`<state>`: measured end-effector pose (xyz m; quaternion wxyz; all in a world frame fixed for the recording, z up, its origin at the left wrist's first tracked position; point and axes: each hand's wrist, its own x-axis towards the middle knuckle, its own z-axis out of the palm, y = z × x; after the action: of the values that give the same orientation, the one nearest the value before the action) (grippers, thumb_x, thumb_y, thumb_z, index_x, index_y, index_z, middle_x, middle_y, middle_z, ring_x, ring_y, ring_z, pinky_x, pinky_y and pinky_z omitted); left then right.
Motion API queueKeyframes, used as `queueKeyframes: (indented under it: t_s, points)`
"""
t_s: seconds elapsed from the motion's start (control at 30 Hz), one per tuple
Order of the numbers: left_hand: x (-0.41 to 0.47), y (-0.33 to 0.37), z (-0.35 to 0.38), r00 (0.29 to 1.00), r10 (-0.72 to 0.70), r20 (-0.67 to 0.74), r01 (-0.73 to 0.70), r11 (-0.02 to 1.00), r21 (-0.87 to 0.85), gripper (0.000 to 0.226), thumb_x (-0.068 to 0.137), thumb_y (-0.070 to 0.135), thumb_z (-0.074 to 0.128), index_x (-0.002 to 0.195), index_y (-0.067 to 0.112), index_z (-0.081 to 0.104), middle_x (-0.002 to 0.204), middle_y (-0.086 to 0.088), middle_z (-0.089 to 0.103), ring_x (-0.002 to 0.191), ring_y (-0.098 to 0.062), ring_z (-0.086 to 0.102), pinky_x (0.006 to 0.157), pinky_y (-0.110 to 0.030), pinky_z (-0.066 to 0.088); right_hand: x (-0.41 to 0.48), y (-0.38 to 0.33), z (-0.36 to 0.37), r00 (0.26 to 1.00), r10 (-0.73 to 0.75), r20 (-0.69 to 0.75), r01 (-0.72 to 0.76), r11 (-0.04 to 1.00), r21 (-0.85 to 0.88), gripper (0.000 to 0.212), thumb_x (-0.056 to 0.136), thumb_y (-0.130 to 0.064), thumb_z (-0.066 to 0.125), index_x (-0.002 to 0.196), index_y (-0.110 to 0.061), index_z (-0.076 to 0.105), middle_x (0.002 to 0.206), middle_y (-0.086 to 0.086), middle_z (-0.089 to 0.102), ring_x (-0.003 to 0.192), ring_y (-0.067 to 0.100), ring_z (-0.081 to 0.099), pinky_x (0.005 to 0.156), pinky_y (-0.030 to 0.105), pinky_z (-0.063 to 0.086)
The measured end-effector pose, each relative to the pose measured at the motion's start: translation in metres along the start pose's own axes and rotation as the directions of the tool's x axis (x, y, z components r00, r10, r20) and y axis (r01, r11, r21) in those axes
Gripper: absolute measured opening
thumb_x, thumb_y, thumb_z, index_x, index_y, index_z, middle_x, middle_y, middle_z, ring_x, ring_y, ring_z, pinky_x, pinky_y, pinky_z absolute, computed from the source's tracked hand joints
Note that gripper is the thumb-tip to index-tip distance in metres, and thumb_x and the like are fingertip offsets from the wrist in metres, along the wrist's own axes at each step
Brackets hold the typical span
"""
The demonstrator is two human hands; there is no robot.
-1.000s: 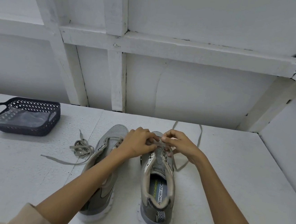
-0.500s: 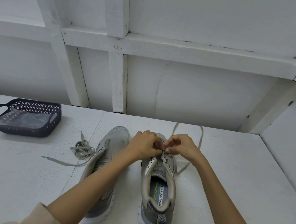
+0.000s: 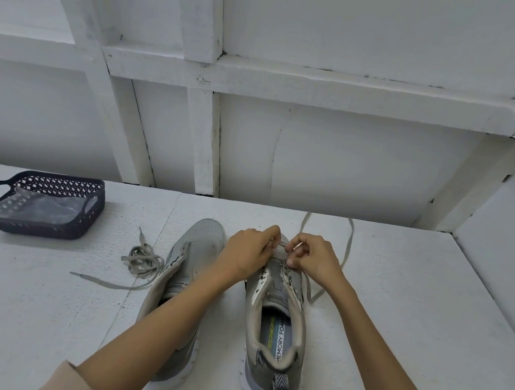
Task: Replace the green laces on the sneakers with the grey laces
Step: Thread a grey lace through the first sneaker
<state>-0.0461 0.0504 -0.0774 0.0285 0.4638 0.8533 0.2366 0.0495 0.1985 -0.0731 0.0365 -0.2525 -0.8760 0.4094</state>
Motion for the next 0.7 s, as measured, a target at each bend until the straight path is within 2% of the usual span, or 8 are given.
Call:
queueKeyframes:
  t_s: [0.07, 0.2, 0.33, 0.5, 0.63, 0.7]
  points:
    - [0.0, 0.0, -0.001, 1.0, -0.004, 0.002, 0.004, 1.0, -0.001, 0.014, 0.089, 0.013, 0.048, 0.096, 0.02, 0.058, 0.078, -0.004, 0.065, 0.077, -0.028, 0.057, 0.062, -0.032, 0.036, -0.002, 0.0, 0.0, 0.999, 0.018, -0.044, -0.017, 1.0, 0.02, 0.032, 0.067, -0.002, 0.082, 0.075, -0.027, 0.065, 0.062, -0.007, 0.071, 0.071, 0.008, 0.07, 0.08, 0.04, 0.057]
    - [-0.001, 0.003, 0.0, 0.997, 0.026, 0.077, -0.029, 0.999, 0.038, 0.022, 0.086, 0.019, 0.052, 0.094, 0.025, 0.071, 0.097, 0.003, 0.068, 0.094, -0.02, 0.059, 0.071, -0.03, 0.044, -0.007, 0.002, 0.002, 0.992, 0.042, -0.118, -0.032, 0.996, 0.084, 0.03, 0.062, 0.001, 0.085, 0.071, -0.021, 0.065, 0.056, -0.007, 0.068, 0.065, 0.008, 0.069, 0.078, 0.038, 0.058]
    - [0.004, 0.005, -0.003, 0.996, -0.016, 0.082, 0.007, 0.994, 0.108, 0.018, 0.082, 0.039, 0.065, 0.097, 0.034, 0.072, 0.095, 0.009, 0.069, 0.093, -0.013, 0.061, 0.069, -0.025, 0.041, -0.01, 0.002, 0.006, 0.989, 0.024, -0.147, -0.016, 0.998, 0.057, 0.028, 0.065, -0.005, 0.085, 0.072, -0.023, 0.064, 0.056, -0.009, 0.068, 0.065, 0.005, 0.069, 0.076, 0.036, 0.058]
    - [0.007, 0.018, 0.0, 0.999, -0.005, 0.052, -0.01, 0.961, 0.275, 0.017, 0.084, 0.038, 0.063, 0.097, 0.033, 0.073, 0.098, 0.007, 0.07, 0.094, -0.019, 0.063, 0.066, -0.025, 0.032, -0.011, 0.0, 0.008, 0.986, 0.029, -0.163, -0.025, 0.999, 0.026, 0.025, 0.07, -0.018, 0.084, 0.088, -0.028, 0.069, 0.06, -0.011, 0.069, 0.072, 0.007, 0.068, 0.077, 0.034, 0.056]
    - [0.006, 0.016, 0.001, 0.998, 0.039, 0.041, -0.05, 0.943, 0.328, 0.023, 0.089, 0.041, 0.055, 0.1, 0.026, 0.07, 0.103, 0.004, 0.068, 0.097, -0.024, 0.062, 0.066, -0.028, 0.032, -0.011, -0.004, 0.003, 0.995, 0.045, -0.088, -0.048, 0.998, -0.034, 0.029, 0.068, -0.036, 0.085, 0.091, -0.032, 0.069, 0.068, -0.012, 0.069, 0.073, 0.004, 0.065, 0.071, 0.027, 0.052]
    - [0.006, 0.014, 0.002, 0.996, 0.059, 0.068, -0.079, 0.937, 0.339, 0.025, 0.09, 0.039, 0.053, 0.104, 0.024, 0.067, 0.109, 0.003, 0.065, 0.101, -0.025, 0.061, 0.067, -0.029, 0.032, -0.011, -0.004, 0.001, 0.998, 0.048, -0.028, -0.049, 0.998, -0.032, 0.026, 0.069, -0.038, 0.083, 0.092, -0.031, 0.07, 0.072, -0.012, 0.067, 0.073, 0.005, 0.063, 0.07, 0.03, 0.053]
